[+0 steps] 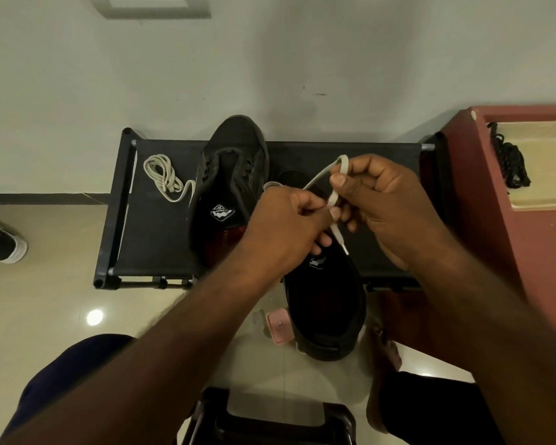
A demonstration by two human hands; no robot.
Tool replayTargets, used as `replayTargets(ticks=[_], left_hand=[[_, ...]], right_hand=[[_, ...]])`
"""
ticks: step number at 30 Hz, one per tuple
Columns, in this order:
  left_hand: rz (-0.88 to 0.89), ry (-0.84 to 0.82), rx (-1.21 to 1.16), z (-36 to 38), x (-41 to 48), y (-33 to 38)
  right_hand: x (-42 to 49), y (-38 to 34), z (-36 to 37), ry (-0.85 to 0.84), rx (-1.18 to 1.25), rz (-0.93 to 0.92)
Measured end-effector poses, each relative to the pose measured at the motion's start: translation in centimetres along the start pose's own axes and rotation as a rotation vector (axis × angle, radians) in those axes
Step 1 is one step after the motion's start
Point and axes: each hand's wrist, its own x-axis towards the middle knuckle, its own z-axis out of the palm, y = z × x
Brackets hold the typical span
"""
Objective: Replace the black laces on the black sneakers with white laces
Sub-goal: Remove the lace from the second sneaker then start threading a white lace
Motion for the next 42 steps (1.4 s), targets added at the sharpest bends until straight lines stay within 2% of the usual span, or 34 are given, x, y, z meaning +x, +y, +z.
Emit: replayTargets(ticks=[2, 4, 7, 10, 17, 28, 30, 33, 36, 39, 41, 42], left_hand=[[0.003, 0.117, -0.093, -0.4, 0.2, 0.2], [0.016, 0.252, -0.211, -1.1, 0.7, 0.5], [0.057, 0.348, -0.275, -1.9, 1.2, 0.4], [0.075, 0.353, -0.238, -2.0, 1.3, 0.1], [0.127, 0.349, -0.214, -1.9, 1.1, 0.3], [0.052, 0.208, -0.114, -1.2, 1.0, -0.6], [0.050, 0.205, -0.099, -1.1, 1.1, -0.7], [0.048, 0.192, -0.109, -1.0, 1.1, -0.8], [0.063, 0.171, -0.132, -0.7, 1.1, -1.0], [0.079, 0.194, -0.131, -0.8, 1.1, -1.0], [0.077, 0.224, -0.042, -0.7, 0.6, -1.2], [0.074, 0.225, 0.078, -0.6, 0.0, -1.6]], right_hand=[[0.1, 0.0, -0.2, 0.033, -0.024, 0.022], [0.0, 0.1, -0.5, -0.002, -0.236, 0.066], [-0.5, 0.7, -0.4, -0.281, -0.661, 0.141], [-0.8, 0.8, -0.1, -0.397, -0.827, 0.117], [-0.8, 0.1, -1.2, -0.423, -0.759, 0.174], [-1.9, -1.0, -2.8, -0.431, -0.775, 0.286], [-2.1, -1.1, -2.6, -0.347, -0.729, 0.256], [-1.5, -1.0, -2.1, -0.120, -0.612, 0.117], [-0.8, -0.6, -1.1, -0.117, -0.363, 0.082], [-0.4, 0.1, -0.4, -0.115, -0.302, 0.060], [-0.1, 0.5, -0.4, -0.076, -0.291, 0.058], [0.0, 0.7, -0.4, -0.050, -0.287, 0.072]])
